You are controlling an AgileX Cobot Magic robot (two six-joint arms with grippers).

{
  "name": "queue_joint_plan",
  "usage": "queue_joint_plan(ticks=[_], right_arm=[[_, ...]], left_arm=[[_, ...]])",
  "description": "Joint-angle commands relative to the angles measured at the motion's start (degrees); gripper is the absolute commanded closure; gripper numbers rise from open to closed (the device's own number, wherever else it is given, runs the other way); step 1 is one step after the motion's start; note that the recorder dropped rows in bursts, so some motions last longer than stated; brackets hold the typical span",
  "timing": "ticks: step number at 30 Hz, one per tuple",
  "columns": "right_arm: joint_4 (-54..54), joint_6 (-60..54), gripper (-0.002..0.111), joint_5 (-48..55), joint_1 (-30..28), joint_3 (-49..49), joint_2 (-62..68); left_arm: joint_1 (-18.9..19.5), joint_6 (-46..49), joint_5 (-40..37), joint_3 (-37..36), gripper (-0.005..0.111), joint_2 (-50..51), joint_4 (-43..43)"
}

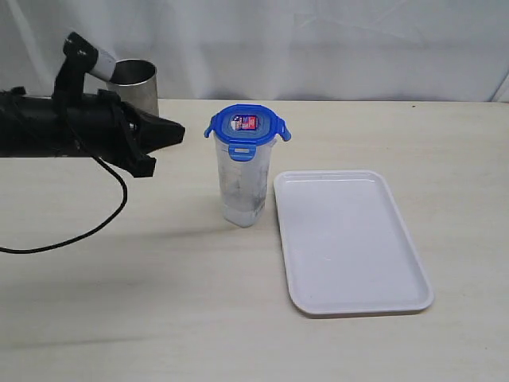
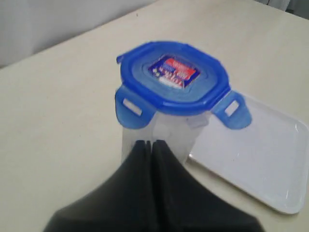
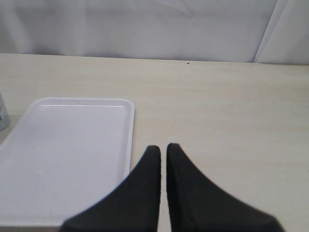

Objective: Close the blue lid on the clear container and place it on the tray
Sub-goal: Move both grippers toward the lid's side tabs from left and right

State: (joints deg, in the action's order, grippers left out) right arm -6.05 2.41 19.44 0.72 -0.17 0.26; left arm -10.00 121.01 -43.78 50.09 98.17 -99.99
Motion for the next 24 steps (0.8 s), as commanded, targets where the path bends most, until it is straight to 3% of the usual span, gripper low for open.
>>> queue_joint_plan(ticks=[1,7,11,15,19,24], right_arm=[[0.28,0.15,0.104,0.16,0.03,0.17,-0.26],[0.0,0.15,0.104,-0.09,0.03,0.17,-0.26],[-4.17,0.15,0.104,-11.05,0.03,0.17,-0.26],[3.22,0.15,0.104,-24.05,0.03,0.17,-0.26],[20.01,2.56,0.104,-33.38,0.03,0.17,-0.26],[17.54,3.49,0.104,-37.74,0.03,0.17,-0.2]], left_arm=[[-0.07,1.77,-1.02,2.54,0.107,6.24,0.04],[-0.07,1.77,-10.26,6.46,0.107,10.96,0.04],[-0.07,1.77,-13.19,6.94,0.107,11.62,0.04],[-0.07,1.77,-12.73,6.94,0.107,11.62,0.04],[-0.07,1.77,-12.75,6.94,0.107,12.01,0.04],[-0.07,1.77,-13.06,7.26,0.107,13.96,0.04]])
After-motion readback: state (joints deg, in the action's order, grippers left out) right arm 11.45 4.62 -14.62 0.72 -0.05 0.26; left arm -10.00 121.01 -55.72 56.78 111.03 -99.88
